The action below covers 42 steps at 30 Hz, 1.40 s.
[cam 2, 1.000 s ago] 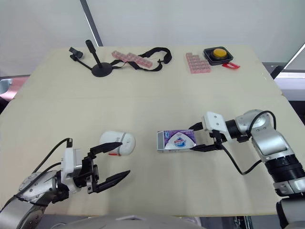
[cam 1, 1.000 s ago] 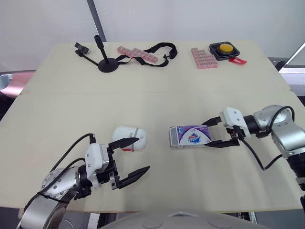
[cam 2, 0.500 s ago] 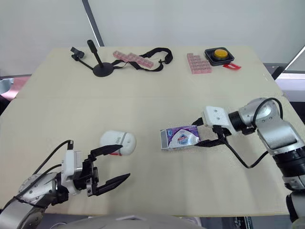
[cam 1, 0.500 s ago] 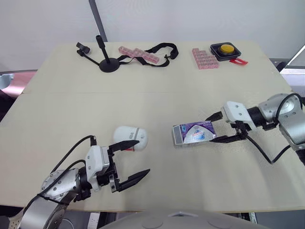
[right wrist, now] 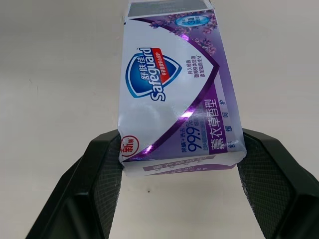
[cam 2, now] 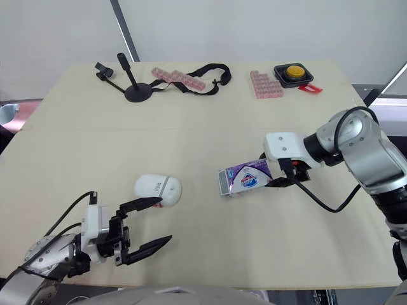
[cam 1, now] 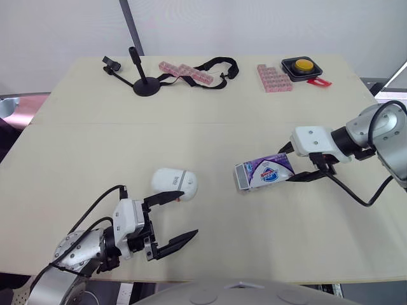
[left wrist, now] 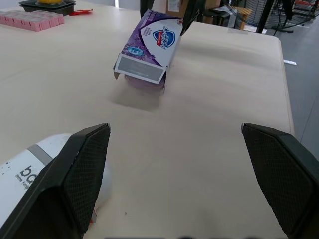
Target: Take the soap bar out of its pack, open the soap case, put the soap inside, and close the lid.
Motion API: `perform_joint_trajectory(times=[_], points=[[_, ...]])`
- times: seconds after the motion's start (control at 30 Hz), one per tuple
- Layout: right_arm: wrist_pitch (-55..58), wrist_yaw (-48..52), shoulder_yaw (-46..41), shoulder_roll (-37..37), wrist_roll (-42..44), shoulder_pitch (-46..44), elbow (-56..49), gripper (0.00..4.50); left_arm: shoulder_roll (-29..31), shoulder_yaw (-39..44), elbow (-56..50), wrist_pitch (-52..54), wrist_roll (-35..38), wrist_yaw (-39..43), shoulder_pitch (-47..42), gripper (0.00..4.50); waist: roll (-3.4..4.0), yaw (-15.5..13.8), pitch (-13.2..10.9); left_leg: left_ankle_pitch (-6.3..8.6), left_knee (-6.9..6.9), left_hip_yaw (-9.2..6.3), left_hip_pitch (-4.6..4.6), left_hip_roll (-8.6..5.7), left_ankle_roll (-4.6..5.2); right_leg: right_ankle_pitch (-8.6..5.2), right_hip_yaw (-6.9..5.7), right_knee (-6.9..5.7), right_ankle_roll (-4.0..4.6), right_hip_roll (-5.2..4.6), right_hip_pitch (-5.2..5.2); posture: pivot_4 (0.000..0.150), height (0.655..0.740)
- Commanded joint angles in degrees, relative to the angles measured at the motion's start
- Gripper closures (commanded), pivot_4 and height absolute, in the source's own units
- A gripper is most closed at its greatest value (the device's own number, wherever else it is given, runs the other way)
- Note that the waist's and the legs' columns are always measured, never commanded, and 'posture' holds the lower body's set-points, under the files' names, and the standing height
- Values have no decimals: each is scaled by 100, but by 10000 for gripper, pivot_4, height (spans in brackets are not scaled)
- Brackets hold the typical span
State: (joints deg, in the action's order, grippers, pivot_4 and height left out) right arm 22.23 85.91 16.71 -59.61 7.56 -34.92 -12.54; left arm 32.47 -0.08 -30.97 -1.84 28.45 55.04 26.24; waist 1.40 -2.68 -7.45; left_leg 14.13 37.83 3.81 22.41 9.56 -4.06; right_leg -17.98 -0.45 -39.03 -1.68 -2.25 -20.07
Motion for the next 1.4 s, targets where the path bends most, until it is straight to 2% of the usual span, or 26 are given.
perform_joint_trajectory(times=[0.03, 0.23, 0.37, 0.5, 0.67, 0.9, 1.0, 1.17, 1.3, 1.4], points=[[-59, 123, -15, -113, -146, -296, -113, 11129, -23, 11, 24, -166, -40, 35, 4, 0, 0, 0, 0, 0, 0, 1, -1, 1, 0, 0, 0, -2, 0, 0, 0, 1500, 7343], [-204, 139, -49, -177, -169, -222, -150, 11129, -49, 6, 69, -233, -61, 41, 23, 0, 0, -16, 0, 0, 0, 10, 1, 3, 0, 0, 3, -4, 0, -1, -2, 1500, 7343], [-472, 138, -169, -331, -219, -129, 181, 11129, -18, 65, 131, -302, -38, 95, 68, 0, -1, -16, 0, 0, 0, 12, 0, 3, -1, 0, 3, -4, 0, -1, -1, 1500, 7343], [-879, 72, -490, -621, -149, 250, 583, 11129, 34, 173, 220, -328, 46, 183, 50, 0, -1, -37, 0, 1, 0, 17, 2, 3, -1, 0, 3, -2, 0, -6, -2, 1500, 7343], [-1012, -117, -1428, -761, 359, 986, 1275, 11129, 77, 166, 189, -111, 104, 151, -202, 0, -2, -46, -1, 2, 0, 26, 1, 4, -1, 0, 6, -1, 0, -8, 1, 1500, 7343], [-1127, -1385, -3540, 277, 1363, 1928, 2563, 11129, 50, 6, -28, 215, 79, -32, -461, 0, -4, -38, 2, 2, 2, 36, 1, 3, 0, 0, 12, -5, 1, -6, -1, 1500, 7343], [-1333, -2043, -4268, 851, 1573, 2483, 2697, 11129, 18, -92, -111, 302, 30, -131, -510, 0, -5, -72, 3, 2, 2, 37, 4, 4, 0, -1, 7, -1, 1, -8, -1, 1500, 7343], [-1660, -3223, -4796, 1679, 1447, 3286, 2800, 11129, 23, -91, -116, 359, 45, -194, -555, 0, 4, -47, 9, 2, 2, 41, 2, 3, 0, -1, 8, -2, 1, -11, -1, 1500, 7343], [-1478, -4105, -4910, 2106, 1481, 3384, 2762, 11129, 54, 40, 6, 261, 114, -90, -481, 0, 41, 41, 32, 2, 0, 43, -3, 0, 0, 0, 13, -2, 1, -11, -1, 1500, 7343], [-1347, -4395, -4809, 2284, 1522, 3411, 2573, 11129, 63, 125, 95, 194, 139, 3, -430, 0, 50, 54, 38, 2, -6, 43, -11, -1, 1, -1, 11, -2, 0, -11, 3, 1500, 7343]])
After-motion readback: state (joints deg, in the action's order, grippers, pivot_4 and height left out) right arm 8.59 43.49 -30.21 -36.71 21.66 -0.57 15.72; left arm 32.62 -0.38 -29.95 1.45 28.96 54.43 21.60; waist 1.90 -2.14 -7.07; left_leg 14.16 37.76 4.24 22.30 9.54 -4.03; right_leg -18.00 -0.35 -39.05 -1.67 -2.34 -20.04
